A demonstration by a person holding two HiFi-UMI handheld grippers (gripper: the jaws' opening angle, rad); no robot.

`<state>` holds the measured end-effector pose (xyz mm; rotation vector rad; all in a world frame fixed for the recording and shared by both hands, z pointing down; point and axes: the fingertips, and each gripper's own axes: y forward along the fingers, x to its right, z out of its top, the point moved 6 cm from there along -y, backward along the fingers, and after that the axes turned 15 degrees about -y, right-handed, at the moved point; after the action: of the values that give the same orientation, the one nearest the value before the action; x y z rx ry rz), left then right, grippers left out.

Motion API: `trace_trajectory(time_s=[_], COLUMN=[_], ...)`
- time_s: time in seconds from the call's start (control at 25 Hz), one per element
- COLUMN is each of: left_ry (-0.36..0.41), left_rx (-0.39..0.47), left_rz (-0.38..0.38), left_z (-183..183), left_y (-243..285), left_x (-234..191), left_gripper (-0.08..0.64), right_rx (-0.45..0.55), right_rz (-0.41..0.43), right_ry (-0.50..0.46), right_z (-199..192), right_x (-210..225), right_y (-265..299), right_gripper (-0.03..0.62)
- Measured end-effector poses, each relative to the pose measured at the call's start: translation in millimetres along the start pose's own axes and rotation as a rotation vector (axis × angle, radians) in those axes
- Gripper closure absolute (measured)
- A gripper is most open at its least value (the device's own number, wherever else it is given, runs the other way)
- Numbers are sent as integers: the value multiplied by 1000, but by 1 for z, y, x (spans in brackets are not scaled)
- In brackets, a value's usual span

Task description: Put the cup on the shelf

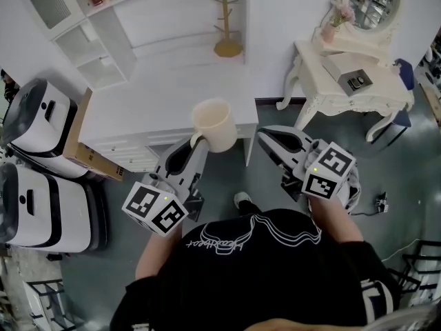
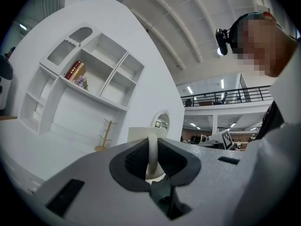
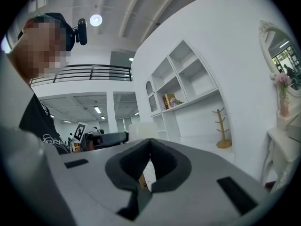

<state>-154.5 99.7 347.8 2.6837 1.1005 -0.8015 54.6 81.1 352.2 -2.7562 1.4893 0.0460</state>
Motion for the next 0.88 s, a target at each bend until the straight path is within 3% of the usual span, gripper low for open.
trace_trajectory(time_s=[0.44, 0.88], left_ry=[13, 80], left_rx=[5, 62], left_rz=[32, 45], left_z=[35, 70], left_y=[101, 187], left_x=[-54, -79], left_gripper=[517, 517], right_rx=[33, 78], right_rz=[18, 46], right_ry=[18, -49], right_z=[5, 19], right_x=[119, 211], right_y=[49, 74], right_gripper=[586, 586])
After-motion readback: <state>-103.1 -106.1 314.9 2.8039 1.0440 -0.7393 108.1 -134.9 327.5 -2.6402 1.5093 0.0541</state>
